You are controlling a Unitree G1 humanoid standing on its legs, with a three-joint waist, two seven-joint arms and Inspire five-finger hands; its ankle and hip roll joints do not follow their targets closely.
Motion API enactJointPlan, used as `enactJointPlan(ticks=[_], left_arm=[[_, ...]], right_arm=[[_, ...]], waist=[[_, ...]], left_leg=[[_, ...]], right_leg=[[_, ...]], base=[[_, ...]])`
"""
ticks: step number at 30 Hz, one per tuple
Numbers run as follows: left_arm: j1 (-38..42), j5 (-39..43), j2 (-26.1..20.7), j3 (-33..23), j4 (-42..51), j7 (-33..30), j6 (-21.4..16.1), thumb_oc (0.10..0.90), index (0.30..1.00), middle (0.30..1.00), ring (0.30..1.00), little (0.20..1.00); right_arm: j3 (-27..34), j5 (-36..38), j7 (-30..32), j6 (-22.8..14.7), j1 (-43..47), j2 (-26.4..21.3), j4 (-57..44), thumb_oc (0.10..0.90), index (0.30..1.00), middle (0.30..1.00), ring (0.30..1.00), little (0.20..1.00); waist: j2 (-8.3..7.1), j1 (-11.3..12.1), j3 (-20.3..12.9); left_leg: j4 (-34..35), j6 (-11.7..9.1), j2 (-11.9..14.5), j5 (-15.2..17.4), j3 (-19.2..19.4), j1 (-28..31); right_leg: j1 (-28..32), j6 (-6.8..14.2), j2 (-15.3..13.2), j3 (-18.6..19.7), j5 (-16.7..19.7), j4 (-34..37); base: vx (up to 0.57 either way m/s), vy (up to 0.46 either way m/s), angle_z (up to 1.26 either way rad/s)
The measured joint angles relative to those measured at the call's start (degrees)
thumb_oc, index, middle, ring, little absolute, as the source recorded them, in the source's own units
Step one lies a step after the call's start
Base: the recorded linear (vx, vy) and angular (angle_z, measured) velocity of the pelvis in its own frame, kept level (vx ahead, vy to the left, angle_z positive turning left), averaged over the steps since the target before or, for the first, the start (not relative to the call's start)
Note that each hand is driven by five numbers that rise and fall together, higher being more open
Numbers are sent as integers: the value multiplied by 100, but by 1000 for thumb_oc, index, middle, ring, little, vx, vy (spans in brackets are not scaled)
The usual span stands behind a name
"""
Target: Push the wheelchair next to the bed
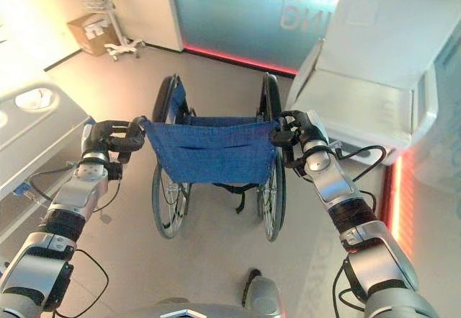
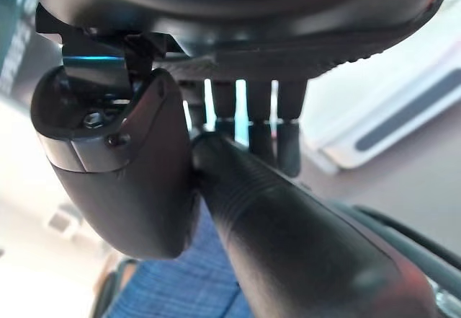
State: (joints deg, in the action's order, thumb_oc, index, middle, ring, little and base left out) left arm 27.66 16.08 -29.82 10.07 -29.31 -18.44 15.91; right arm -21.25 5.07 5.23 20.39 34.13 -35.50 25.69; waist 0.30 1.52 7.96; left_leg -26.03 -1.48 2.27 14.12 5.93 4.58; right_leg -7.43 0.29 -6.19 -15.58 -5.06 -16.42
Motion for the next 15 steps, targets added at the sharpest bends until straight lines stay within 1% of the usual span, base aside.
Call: enactJointPlan(ticks=[1,2,3,4,5,6,7,8,9,10,11,12,13,14,15], left_arm=[[-25,0,13,31,-3,-16,4,400,300,300,300,300],[-36,1,22,35,-1,-19,4,400,300,300,300,300],[-100,0,41,35,37,-54,-39,400,300,300,300,300],[-109,1,41,35,40,-56,-56,400,300,300,300,300],[-172,1,64,43,43,-74,-65,400,300,300,300,300],[-263,1,91,49,86,-105,-92,400,300,300,300,300],[-304,1,101,47,127,-120,-112,400,300,300,300,300],[-410,-1,95,26,217,-139,-158,400,300,300,300,300],[-545,-4,97,-99,416,-140,-195,400,300,300,300,300],[-591,-4,91,-125,473,-140,-193,400,300,300,300,300],[-630,-6,90,-142,506,-138,-192,400,300,300,300,300],[-743,-9,31,-196,656,-133,-185,400,300,300,300,300],[-799,-9,0,-234,736,-131,-185,400,300,300,300,300],[-887,-9,-55,-304,842,-126,-183,400,300,300,300,300],[-911,-9,-82,-331,866,-111,-186,400,300,300,300,300]], right_arm=[[-9,-5,-22,-73,-11,-4,76,400,300,300,300,300],[-12,-9,-21,-96,-15,-5,103,400,300,300,300,300],[-5,-20,-19,-171,-19,-4,144,400,300,300,300,300],[-7,-19,-20,-198,-15,-11,163,400,300,300,300,300],[-63,-16,-20,-250,-5,22,321,400,300,300,300,300],[-99,-18,-20,-256,-4,34,383,400,300,300,300,300],[-105,-18,-20,-255,-4,26,393,400,300,300,300,300],[-125,-16,-14,-291,-9,9,415,400,300,300,300,300],[-134,-10,-26,-331,61,-16,414,400,300,300,300,300],[-136,-10,-26,-340,70,-16,414,400,300,300,300,300],[-145,-10,-30,-350,67,-16,414,400,300,300,300,300],[-155,-9,-90,-386,78,-20,390,400,300,300,300,300],[-153,-9,-128,-407,82,-21,368,400,300,300,300,300],[-149,-7,-158,-461,82,-21,328,400,300,300,300,300],[-132,-5,-158,-478,85,-13,299,400,300,300,300,300]], waist=[[-19,90,1],[-30,116,5],[-167,259,63],[-179,296,76],[-270,441,131],[-276,465,136],[-255,488,137],[-158,586,137],[-11,742,168],[81,785,173],[148,801,177],[207,898,179],[200,943,181],[190,998,178],[190,1047,178]], left_leg=[[-695,-257,126,-228,54,-329],[-1071,-250,162,-381,63,-552],[-1115,-217,45,-329,63,-884],[-866,-208,-29,-339,80,-899],[41,-196,-157,-362,131,-942],[974,-183,-243,-457,169,-950],[1303,-207,-252,-582,183,-1018],[1876,-355,-195,-881,71,-1224],[2458,-457,-38,-1242,13,-1321],[2548,-459,68,-1391,15,-1424],[2584,-477,115,-1457,10,-1487],[2634,-475,175,-1463,44,-1537],[2530,-472,205,-1462,68,-1569],[2277,-469,171,-1460,98,-1575],[2190,-450,99,-1449,26,-1454]], right_leg=[[241,-102,55,-67,-72,143],[311,-145,71,-87,-72,203],[495,-169,83,-21,-69,438],[589,-185,85,35,-42,528],[918,-181,161,111,-47,856],[1165,-156,241,137,-35,1097],[1252,-137,297,140,-26,1179],[1435,-117,491,293,-13,1419],[1593,-175,685,403,-51,1559],[1701,-210,790,427,-83,1567],[1819,-231,864,442,-155,1569],[1932,-242,933,610,-352,1506],[1919,-255,918,689,-430,1424],[1933,-188,891,830,-590,1283],[1932,-150,823,866,-723,1083]], base=[[434,-194,35],[372,-108,18],[376,-46,3],[398,-7,-11],[466,3,-8],[536,22,-6],[555,25,-9],[528,51,-44],[509,83,-52],[445,107,-47],[483,158,-36],[459,171,-39],[511,182,-58],[448,143,-52],[416,133,-45]])
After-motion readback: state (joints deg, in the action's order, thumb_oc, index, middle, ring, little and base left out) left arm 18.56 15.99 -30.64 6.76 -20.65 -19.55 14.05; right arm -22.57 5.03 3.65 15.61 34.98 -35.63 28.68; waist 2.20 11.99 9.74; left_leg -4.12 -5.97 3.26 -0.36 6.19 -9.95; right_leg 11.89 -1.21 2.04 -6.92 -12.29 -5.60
